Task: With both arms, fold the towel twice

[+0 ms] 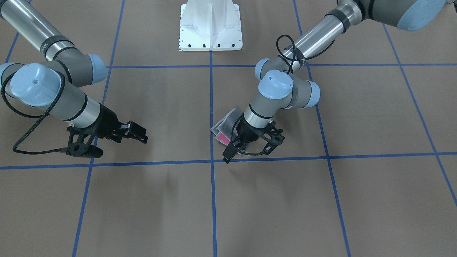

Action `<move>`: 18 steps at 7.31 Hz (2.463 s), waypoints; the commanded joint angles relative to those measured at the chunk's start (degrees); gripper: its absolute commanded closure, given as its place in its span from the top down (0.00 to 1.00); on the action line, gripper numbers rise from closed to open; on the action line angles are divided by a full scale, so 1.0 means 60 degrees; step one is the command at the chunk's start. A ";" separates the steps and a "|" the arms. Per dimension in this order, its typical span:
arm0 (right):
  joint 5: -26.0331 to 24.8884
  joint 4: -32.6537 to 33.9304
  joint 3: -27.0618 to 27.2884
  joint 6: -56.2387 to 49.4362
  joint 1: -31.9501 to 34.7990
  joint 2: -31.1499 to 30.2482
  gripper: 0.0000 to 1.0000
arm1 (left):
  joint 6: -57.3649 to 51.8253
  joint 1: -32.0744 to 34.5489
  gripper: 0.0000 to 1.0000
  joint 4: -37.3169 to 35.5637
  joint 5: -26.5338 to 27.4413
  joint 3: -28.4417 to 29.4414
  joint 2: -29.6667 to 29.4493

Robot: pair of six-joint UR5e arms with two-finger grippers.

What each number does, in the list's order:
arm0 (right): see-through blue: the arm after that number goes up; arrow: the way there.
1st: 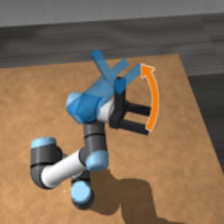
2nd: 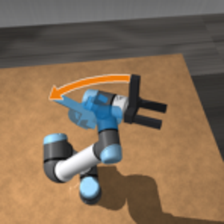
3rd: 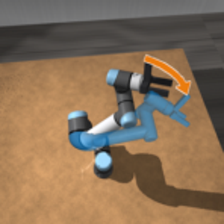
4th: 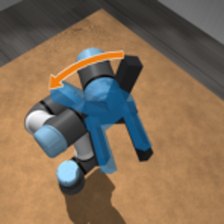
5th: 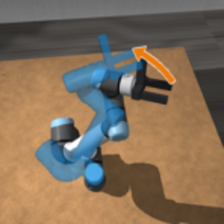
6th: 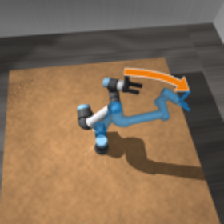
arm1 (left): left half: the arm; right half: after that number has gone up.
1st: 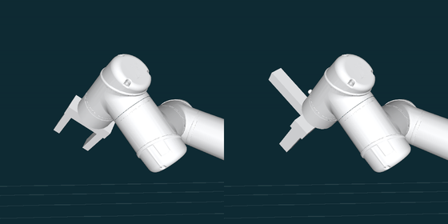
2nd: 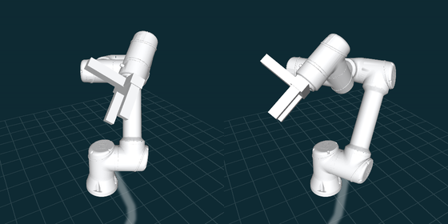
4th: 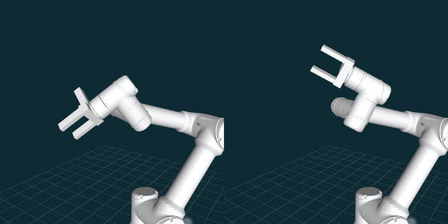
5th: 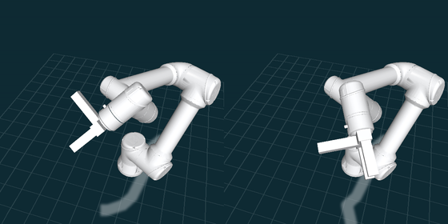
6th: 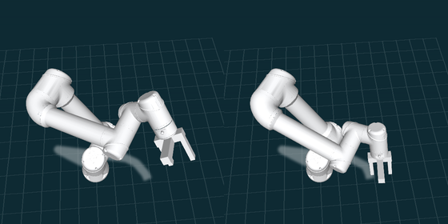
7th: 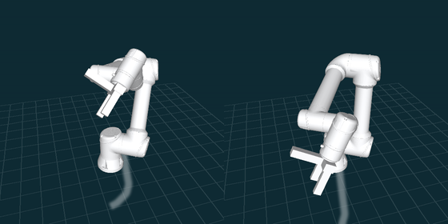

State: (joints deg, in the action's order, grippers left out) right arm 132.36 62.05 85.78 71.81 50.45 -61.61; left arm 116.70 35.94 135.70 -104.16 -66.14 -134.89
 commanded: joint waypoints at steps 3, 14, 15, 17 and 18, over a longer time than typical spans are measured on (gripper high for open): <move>0.0015 0.0029 0.0000 0.0000 0.0058 0.0000 1.00 | -0.0011 0.0802 1.00 -0.0159 -0.1133 -0.0342 -0.0253; -0.1215 0.4059 -0.0352 -0.9639 0.4216 -0.1856 1.00 | -1.2036 0.6338 1.00 -0.1348 -0.3711 -0.2615 0.5472; -0.1317 0.3855 -0.0337 -0.9668 0.4407 -0.1962 1.00 | -1.2791 0.6894 1.00 -0.1202 -0.4183 -0.2644 0.5967; -0.1362 0.2880 -0.0191 -0.9726 0.4936 -0.3244 1.00 | -1.5715 0.7629 1.00 -0.1287 -0.4188 -0.2689 0.6718; -0.1275 0.2030 -0.0234 -0.9567 0.4937 -0.3745 1.00 | -1.6106 0.7676 1.00 -0.1172 -0.4058 -0.2659 0.7169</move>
State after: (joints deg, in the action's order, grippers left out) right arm 124.38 80.17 84.39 13.75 79.50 -79.60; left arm 26.07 80.66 128.23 -128.92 -82.23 -94.93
